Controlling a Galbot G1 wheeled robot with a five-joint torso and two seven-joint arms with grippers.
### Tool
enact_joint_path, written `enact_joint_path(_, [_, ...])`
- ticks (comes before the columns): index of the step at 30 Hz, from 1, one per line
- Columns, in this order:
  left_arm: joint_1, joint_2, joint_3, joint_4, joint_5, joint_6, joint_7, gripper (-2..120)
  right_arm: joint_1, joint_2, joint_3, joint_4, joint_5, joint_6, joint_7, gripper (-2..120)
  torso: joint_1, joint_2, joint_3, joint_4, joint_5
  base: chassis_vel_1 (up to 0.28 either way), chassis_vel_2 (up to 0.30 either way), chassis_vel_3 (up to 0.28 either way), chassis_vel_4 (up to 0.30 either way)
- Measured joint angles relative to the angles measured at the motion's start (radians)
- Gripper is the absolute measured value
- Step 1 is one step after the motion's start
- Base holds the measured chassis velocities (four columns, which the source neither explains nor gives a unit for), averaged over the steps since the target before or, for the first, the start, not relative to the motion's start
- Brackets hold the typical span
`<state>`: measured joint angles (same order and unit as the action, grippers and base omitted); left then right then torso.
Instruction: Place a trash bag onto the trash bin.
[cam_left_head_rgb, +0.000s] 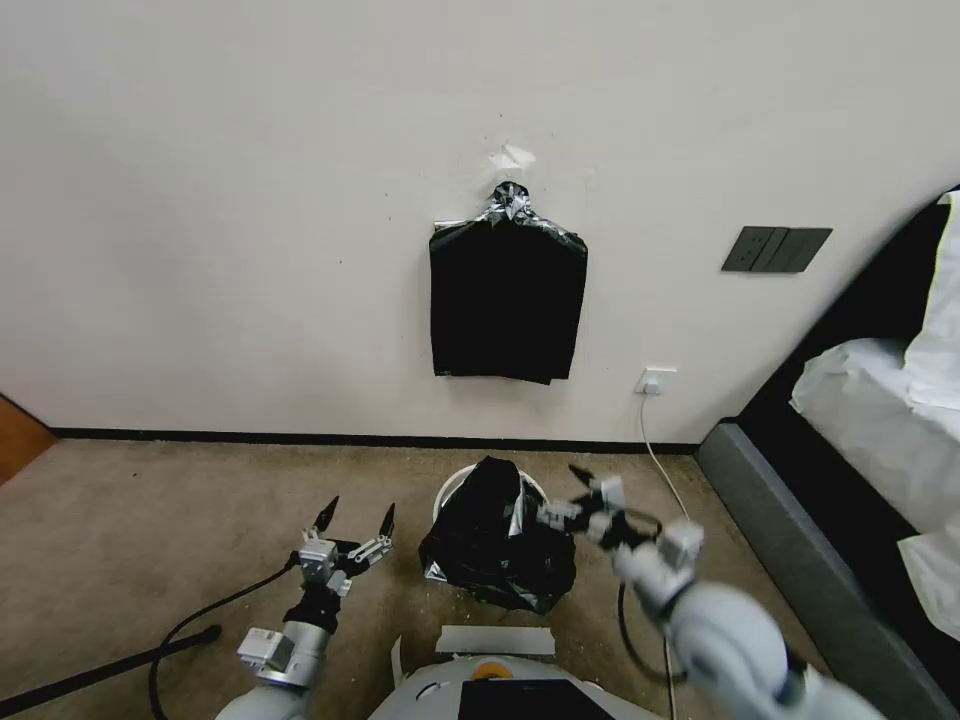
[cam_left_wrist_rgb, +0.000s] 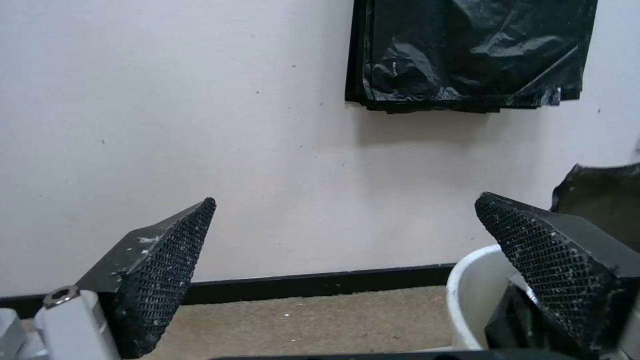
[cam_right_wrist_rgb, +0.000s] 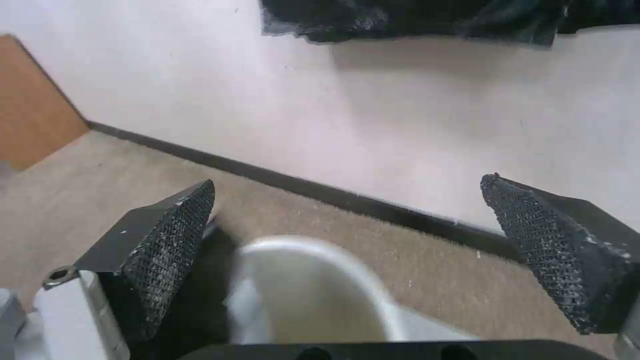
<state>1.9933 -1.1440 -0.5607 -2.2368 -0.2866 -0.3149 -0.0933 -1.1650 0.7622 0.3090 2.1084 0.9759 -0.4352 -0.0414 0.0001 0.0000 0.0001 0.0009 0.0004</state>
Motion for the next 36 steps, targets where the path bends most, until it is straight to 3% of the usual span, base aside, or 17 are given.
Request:
enact_joint_path(3, [-0.018, 0.019, 0.011, 0.000, 0.000, 0.005, 0.002, 100, 0.092, -0.022, -0.019, -0.098, 0.018, -0.048, -0.085, 100, 0.000, 0.000, 0.000, -0.0003, -0.0004, 0.000, 0.000, 0.000, 0.000])
enact_joint_path(5, [-0.034, 0.037, 0.022, 0.000, -0.003, 0.014, 0.003, 100, 0.144, -0.037, -0.049, -0.193, 0.003, -0.066, -0.170, 100, 0.000, 0.000, 0.000, -0.0024, -0.0010, 0.000, 0.000, 0.000, 0.000])
enact_joint_path(9, [-0.016, 0.035, 0.008, -0.004, -0.007, 0.016, 0.005, 100, 0.257, -0.036, -0.173, -0.365, -0.050, -0.066, -0.284, 100, 0.000, 0.000, 0.000, -0.0009, 0.0000, 0.000, 0.000, 0.000, 0.000])
enact_joint_path(13, [0.002, 0.030, -0.008, -0.009, -0.009, 0.016, 0.006, 100, 0.342, -0.013, -0.281, -0.452, -0.079, -0.057, -0.355, 100, 0.000, 0.000, 0.000, -0.0006, -0.0003, 0.000, 0.000, 0.000, 0.000])
enact_joint_path(28, [0.000, 0.048, -0.015, -0.028, -0.037, 0.037, 0.006, 100, 0.450, 0.025, -0.448, -0.521, -0.136, -0.046, -0.429, 99, 0.000, 0.000, 0.000, -0.0010, -0.0006, 0.000, 0.000, 0.000, 0.000])
enact_joint_path(36, [-0.012, 0.061, -0.013, -0.035, -0.052, 0.056, 0.003, 100, 0.483, 0.035, -0.521, -0.554, -0.172, -0.041, -0.449, 70, 0.000, 0.000, 0.000, -0.0010, -0.0005, 0.000, 0.000, 0.000, 0.000])
